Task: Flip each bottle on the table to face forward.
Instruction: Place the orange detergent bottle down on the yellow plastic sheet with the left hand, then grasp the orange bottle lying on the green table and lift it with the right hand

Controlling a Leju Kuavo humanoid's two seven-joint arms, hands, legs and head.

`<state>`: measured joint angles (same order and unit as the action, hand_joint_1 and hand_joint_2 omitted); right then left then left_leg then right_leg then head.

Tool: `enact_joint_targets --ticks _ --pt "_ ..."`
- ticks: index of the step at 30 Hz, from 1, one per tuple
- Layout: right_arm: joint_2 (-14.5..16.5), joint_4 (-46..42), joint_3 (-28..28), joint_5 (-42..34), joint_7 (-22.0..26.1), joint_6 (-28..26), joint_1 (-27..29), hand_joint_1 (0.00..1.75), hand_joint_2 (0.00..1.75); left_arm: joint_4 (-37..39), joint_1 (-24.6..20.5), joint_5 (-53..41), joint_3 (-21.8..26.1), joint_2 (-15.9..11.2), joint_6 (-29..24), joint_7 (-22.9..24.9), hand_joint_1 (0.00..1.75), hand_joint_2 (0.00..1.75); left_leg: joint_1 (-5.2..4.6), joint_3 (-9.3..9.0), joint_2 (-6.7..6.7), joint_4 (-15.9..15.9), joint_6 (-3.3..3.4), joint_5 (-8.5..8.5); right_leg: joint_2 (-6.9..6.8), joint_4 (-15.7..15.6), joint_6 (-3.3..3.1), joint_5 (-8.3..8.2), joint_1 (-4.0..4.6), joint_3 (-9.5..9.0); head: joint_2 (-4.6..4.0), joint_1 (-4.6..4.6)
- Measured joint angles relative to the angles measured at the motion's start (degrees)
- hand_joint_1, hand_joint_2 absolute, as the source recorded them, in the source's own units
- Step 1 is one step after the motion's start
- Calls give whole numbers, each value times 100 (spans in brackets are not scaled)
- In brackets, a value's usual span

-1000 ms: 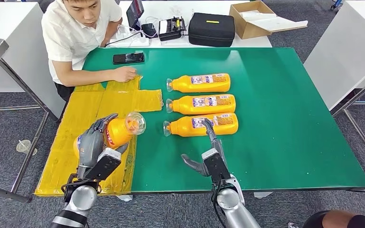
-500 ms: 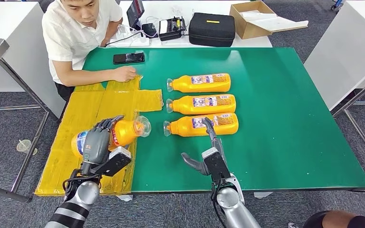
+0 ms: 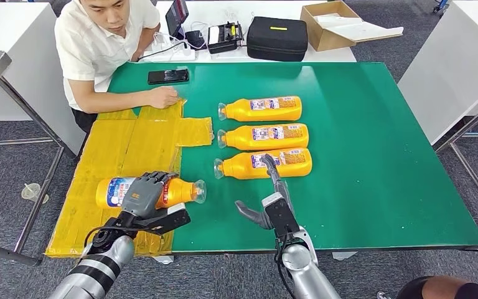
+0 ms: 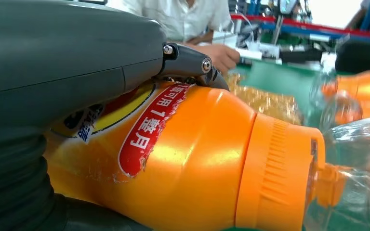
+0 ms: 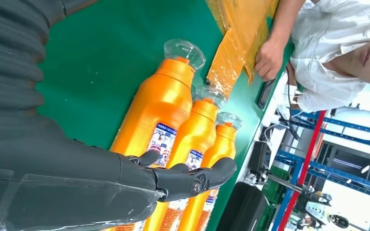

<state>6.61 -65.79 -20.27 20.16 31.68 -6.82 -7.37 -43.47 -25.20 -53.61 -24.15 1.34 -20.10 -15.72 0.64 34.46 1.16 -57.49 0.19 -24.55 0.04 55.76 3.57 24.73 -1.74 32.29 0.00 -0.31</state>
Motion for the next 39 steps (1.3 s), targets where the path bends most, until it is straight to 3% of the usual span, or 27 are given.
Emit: enact_joint_targets --ticks 7,9,10,13,14,39 --pt "20 175 19 8 63 -2 -68 0 175 659 -328 -167 -176 -12 365 -28 174 175 -1 -27 0 2 0 0 0 0 0 0 1 -25 0 0" --pt "25 211 28 8 69 -2 -87 0 175 748 -370 -165 -202 -12 379 -35 165 175 -1 -35 0 3 -1 0 0 0 0 0 2 -32 0 0" --pt "28 227 33 8 72 -2 -95 0 175 785 -391 -163 -214 -12 392 -37 134 175 -1 -38 0 3 -1 0 0 0 0 0 2 -35 0 0" --pt "32 276 44 9 82 -7 -113 0 175 879 -446 -160 -244 -12 433 -37 13 175 -1 -47 0 4 -1 1 0 0 -1 0 2 -45 0 0" --pt "32 293 47 14 86 -13 -116 0 175 904 -461 -160 -252 -12 448 -38 1 175 -1 -49 0 4 -1 1 0 0 -1 0 2 -47 0 0" --pt "39 520 95 37 121 -45 -169 0 175 1007 -575 -129 -268 -10 683 -81 0 175 -1 -58 2 4 -2 2 0 0 -1 0 1 -59 0 0"
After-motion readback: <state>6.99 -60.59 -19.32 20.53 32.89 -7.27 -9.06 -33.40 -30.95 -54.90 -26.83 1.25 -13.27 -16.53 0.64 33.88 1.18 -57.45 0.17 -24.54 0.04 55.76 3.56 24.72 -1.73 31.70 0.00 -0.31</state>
